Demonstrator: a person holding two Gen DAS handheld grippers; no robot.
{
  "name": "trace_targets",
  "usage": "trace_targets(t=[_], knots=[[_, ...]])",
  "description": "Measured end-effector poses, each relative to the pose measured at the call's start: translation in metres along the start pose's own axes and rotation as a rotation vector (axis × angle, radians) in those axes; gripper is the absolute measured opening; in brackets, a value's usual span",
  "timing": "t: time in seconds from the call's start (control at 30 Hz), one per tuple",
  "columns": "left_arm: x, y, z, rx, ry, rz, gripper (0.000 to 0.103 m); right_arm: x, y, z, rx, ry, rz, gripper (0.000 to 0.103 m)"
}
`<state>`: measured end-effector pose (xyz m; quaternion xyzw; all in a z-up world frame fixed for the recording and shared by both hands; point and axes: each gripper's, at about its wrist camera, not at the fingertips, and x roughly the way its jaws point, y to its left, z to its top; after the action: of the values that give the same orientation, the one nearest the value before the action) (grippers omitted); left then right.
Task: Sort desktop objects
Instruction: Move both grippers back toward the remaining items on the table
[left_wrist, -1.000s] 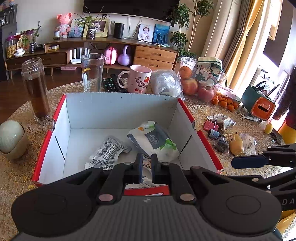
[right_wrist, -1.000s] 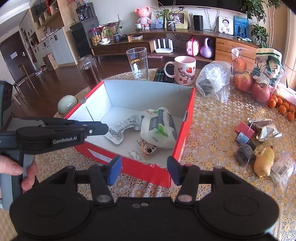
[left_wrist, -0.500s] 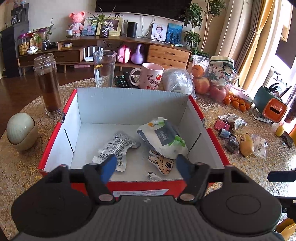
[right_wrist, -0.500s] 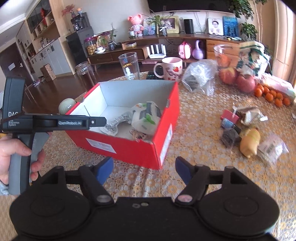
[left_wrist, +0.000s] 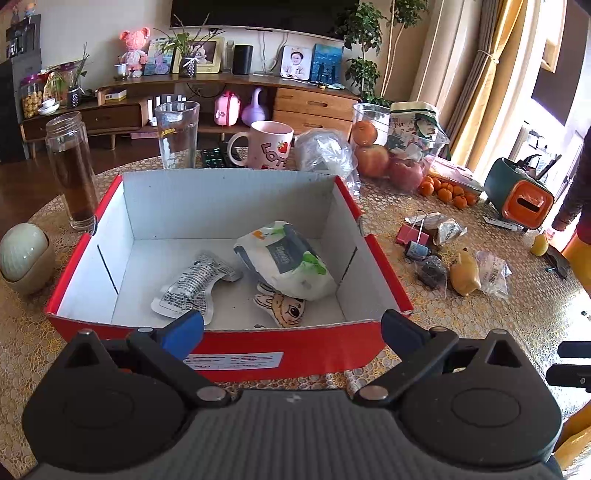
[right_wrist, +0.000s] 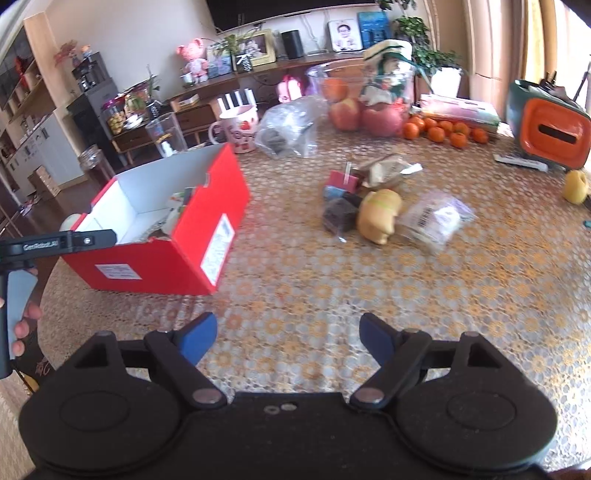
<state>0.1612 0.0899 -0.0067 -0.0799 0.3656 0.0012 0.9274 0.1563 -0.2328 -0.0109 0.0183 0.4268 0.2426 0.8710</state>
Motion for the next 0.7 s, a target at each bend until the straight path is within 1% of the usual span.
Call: trace_targets(t=[0.17, 0.33, 0.53, 0.7], knots=[[-0.003, -0.026, 0.001, 0.05, -0.001, -0.054, 0.103, -0.008, -0.024, -0.002, 0.018, -0.002, -0.042, 0.084], [0.002, -0.059, 0.004, 0.102, 0.016, -0.115, 0.103, -0.013, -0.045, 0.0, 0.026, -0.007, -0.079, 0.084], [0.02, -0.098, 0.011, 0.167, 0.058, -0.177, 0.103, -0.01, -0.065, 0.008, 0.023, -0.007, -0.111, 0.084], [0.036, -0.133, 0.018, 0.246, 0.082, -0.21, 0.103, -0.002, -0.086, 0.024, 0.039, 0.001, -0.141, 0.084]])
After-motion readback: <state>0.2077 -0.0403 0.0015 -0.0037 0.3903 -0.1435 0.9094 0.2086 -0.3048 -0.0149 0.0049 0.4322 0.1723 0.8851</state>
